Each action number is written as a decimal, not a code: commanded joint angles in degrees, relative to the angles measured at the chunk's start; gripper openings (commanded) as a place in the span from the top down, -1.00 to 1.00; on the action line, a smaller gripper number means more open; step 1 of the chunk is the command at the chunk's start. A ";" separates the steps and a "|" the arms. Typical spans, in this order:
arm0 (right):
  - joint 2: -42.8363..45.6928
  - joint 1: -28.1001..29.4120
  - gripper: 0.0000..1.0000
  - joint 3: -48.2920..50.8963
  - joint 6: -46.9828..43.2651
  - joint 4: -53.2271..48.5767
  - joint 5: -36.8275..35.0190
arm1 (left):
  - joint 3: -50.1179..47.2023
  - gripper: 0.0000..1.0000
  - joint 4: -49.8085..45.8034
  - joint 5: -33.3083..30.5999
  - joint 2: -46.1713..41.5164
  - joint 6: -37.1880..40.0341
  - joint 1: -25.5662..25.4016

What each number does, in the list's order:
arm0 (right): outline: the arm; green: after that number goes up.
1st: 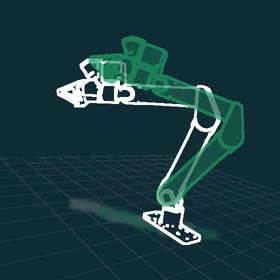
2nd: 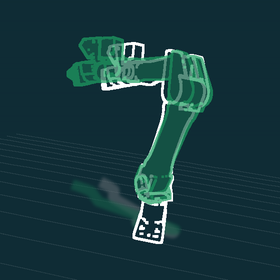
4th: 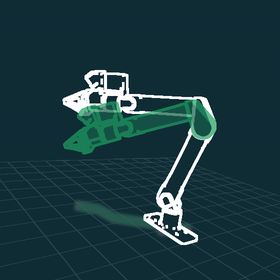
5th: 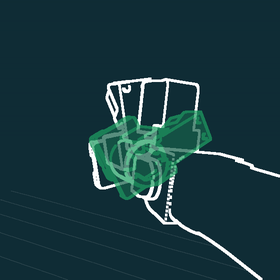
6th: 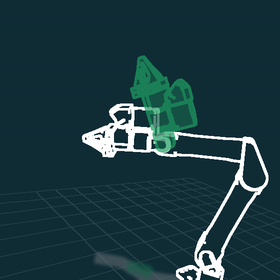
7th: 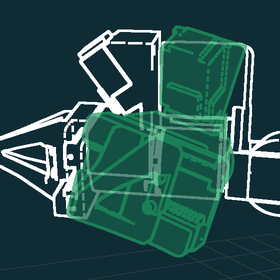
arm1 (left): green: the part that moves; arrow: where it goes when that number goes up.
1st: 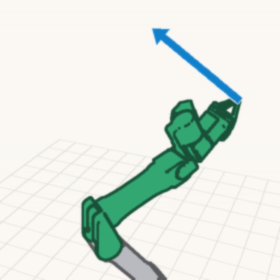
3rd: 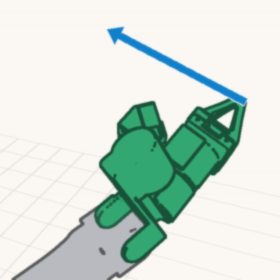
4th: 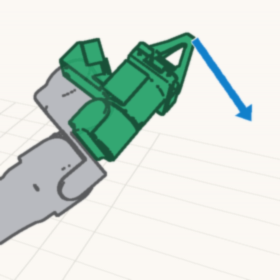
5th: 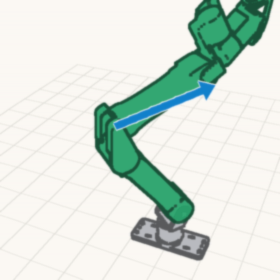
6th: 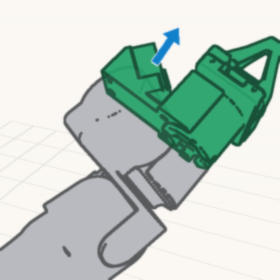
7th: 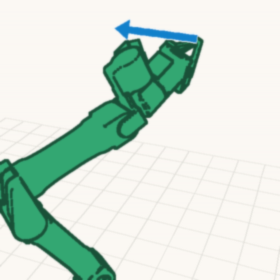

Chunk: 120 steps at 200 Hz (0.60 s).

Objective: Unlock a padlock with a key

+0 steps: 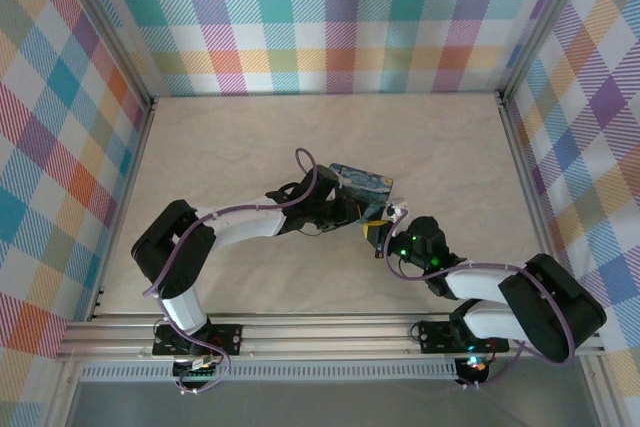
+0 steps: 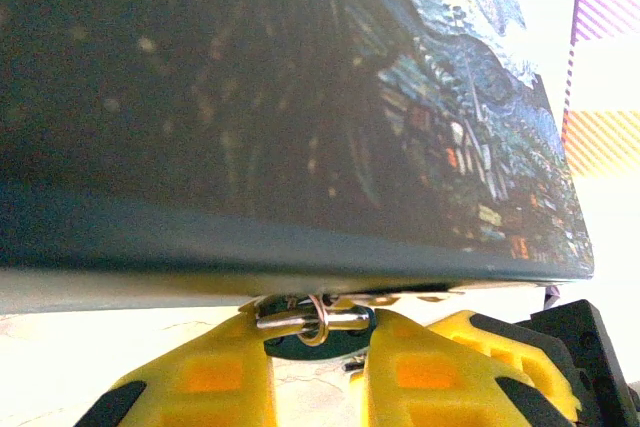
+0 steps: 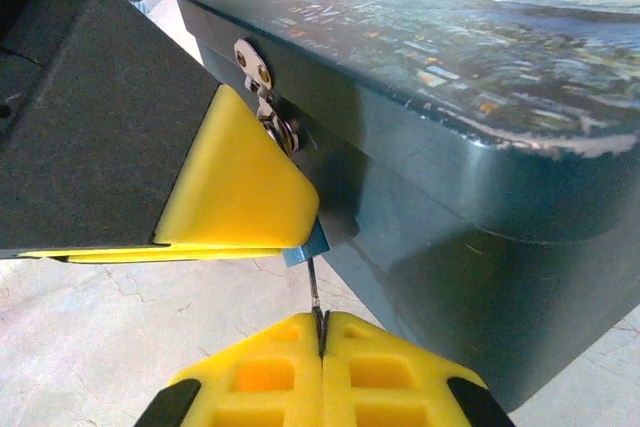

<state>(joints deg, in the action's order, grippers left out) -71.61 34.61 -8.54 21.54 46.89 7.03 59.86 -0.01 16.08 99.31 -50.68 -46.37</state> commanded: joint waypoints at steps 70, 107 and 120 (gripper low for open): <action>-4.59 0.29 1.00 -1.12 -0.39 6.69 1.01 | 1.93 0.60 0.18 2.33 -1.75 -1.09 -0.21; -6.48 0.25 1.00 -1.22 -0.37 9.54 -1.03 | 2.29 0.60 -0.07 2.73 -1.75 -1.35 -0.33; -7.02 0.26 1.00 -1.35 -0.57 10.27 -1.51 | 2.41 0.60 -0.25 2.80 -1.80 -1.33 -0.36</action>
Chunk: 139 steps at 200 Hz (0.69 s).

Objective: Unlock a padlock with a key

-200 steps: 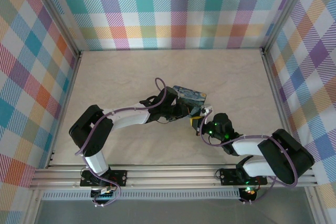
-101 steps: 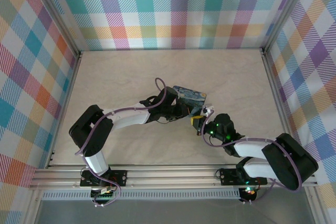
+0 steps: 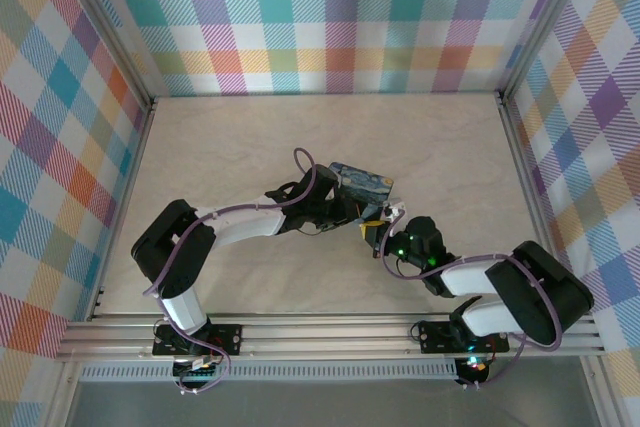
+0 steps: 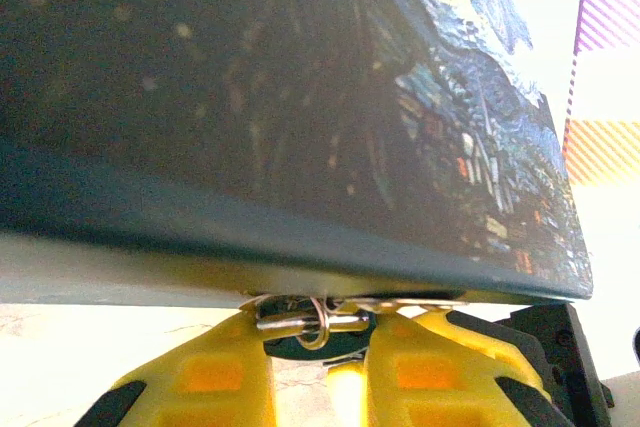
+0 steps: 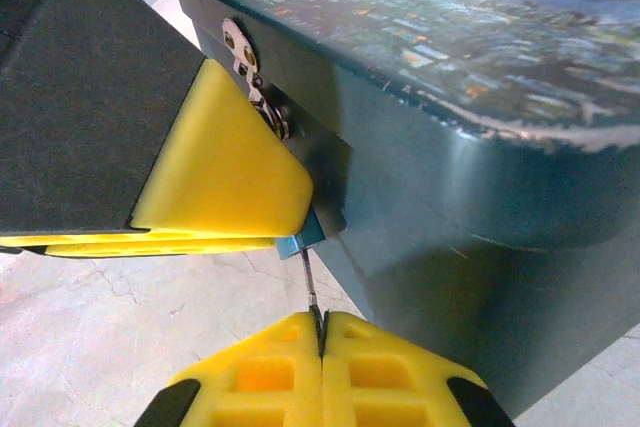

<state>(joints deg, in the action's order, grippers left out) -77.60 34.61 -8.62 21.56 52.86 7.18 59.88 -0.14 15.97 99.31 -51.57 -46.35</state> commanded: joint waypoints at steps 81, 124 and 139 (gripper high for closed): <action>-5.02 0.19 1.00 -1.39 -2.87 8.75 -3.79 | 2.72 0.60 -1.04 3.02 -1.73 -0.37 -0.34; -4.66 0.17 1.00 -1.66 -5.40 8.29 -4.70 | 2.77 0.60 -1.57 2.77 -1.48 -0.71 -0.33; -4.96 0.15 1.00 -1.42 -6.41 8.96 -5.05 | 2.96 0.60 -2.26 2.49 -1.57 -0.79 -0.34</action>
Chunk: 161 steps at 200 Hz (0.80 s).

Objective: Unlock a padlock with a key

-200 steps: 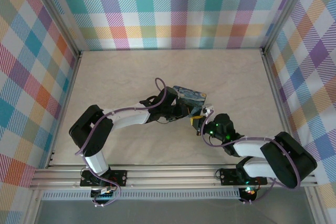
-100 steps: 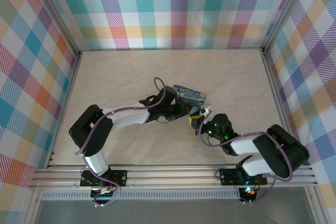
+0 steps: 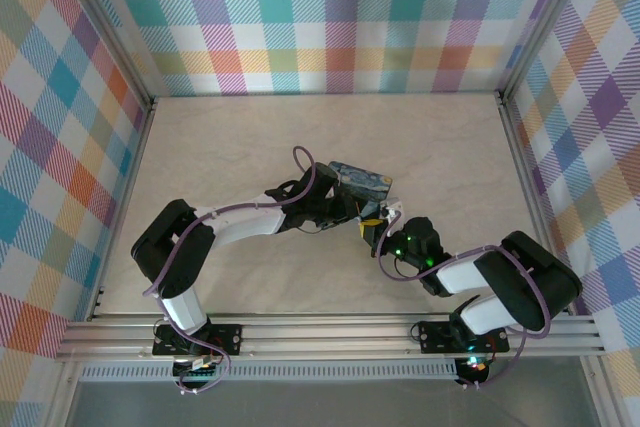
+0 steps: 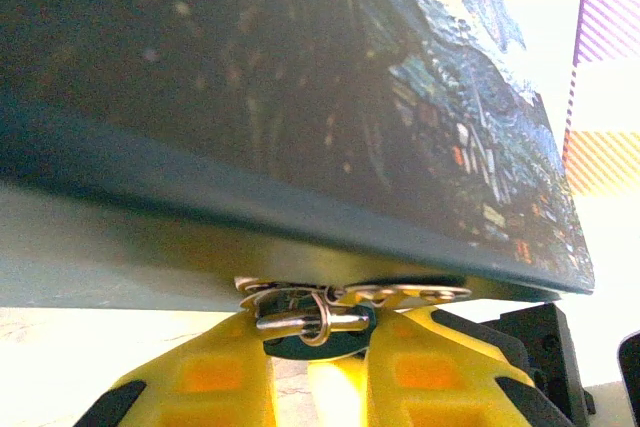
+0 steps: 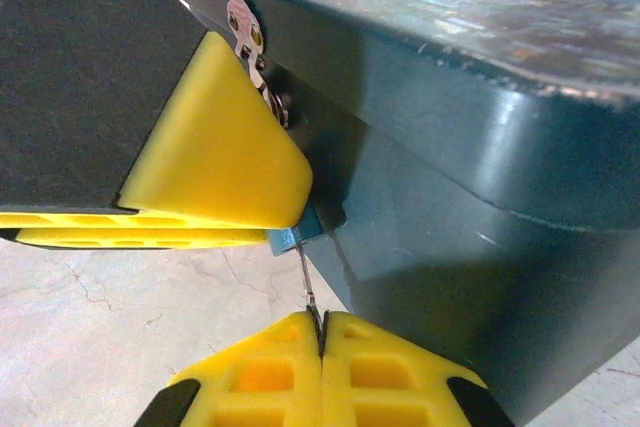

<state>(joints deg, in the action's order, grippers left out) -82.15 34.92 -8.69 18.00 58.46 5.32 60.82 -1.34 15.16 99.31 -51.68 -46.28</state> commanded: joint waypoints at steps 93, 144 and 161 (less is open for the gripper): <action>-1.36 -0.11 1.00 -0.83 -6.16 6.33 -4.58 | 2.47 0.62 -3.27 2.66 -1.21 -1.36 -0.39; -2.30 -0.13 1.00 -1.51 -3.62 8.17 0.06 | 2.31 0.62 -2.44 3.12 -0.81 -1.58 -0.52; -2.74 -0.20 1.00 -1.83 -2.93 8.78 1.11 | 2.26 0.63 -2.22 3.30 -0.83 -1.42 -0.56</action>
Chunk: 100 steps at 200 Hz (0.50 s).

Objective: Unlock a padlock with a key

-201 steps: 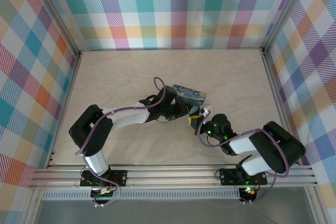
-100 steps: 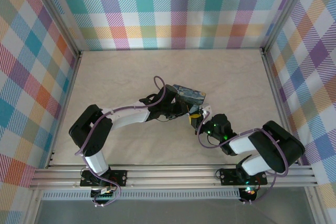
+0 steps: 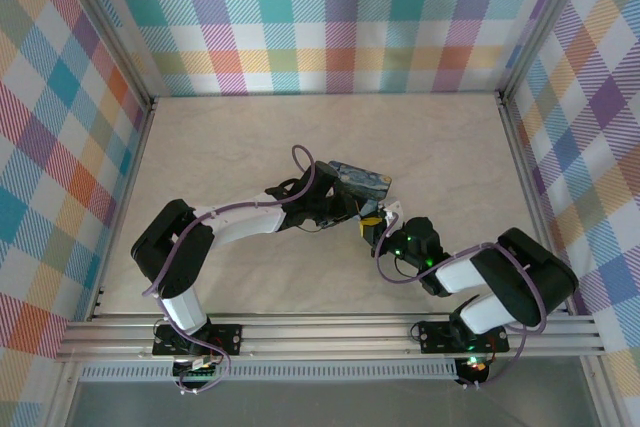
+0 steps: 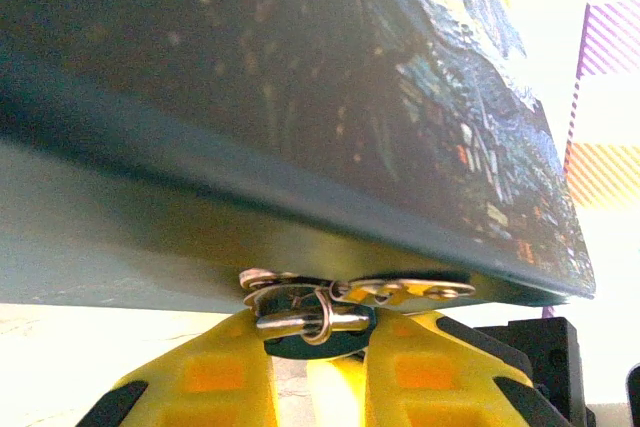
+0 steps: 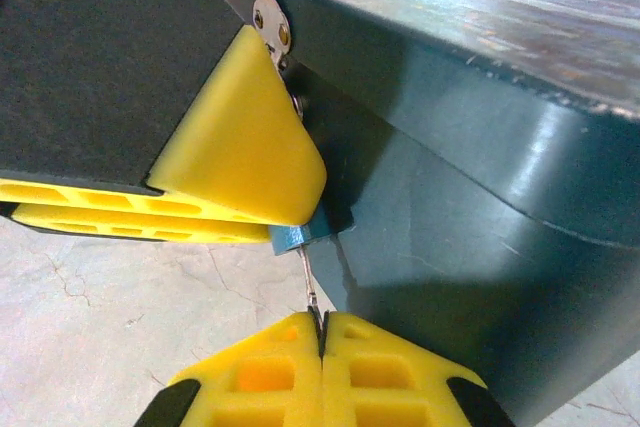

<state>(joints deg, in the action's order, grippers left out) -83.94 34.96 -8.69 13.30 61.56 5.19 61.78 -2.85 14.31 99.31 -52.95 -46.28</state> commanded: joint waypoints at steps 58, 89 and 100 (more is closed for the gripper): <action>0.80 -2.08 1.00 -2.93 1.19 2.94 2.31 | 0.89 0.63 -2.43 3.45 -1.12 1.61 -0.72; 2.93 -2.31 1.00 -4.17 -2.21 -1.76 0.35 | 0.62 0.63 -3.06 3.53 -1.11 2.15 -0.65; 3.47 -2.88 1.00 -4.08 -2.73 -2.54 -0.01 | 0.56 0.62 -3.08 3.63 -1.19 2.17 -0.69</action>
<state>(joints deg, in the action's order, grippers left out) -83.00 33.36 -10.17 13.34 58.06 7.94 61.78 -3.01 13.85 99.31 -52.27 -46.22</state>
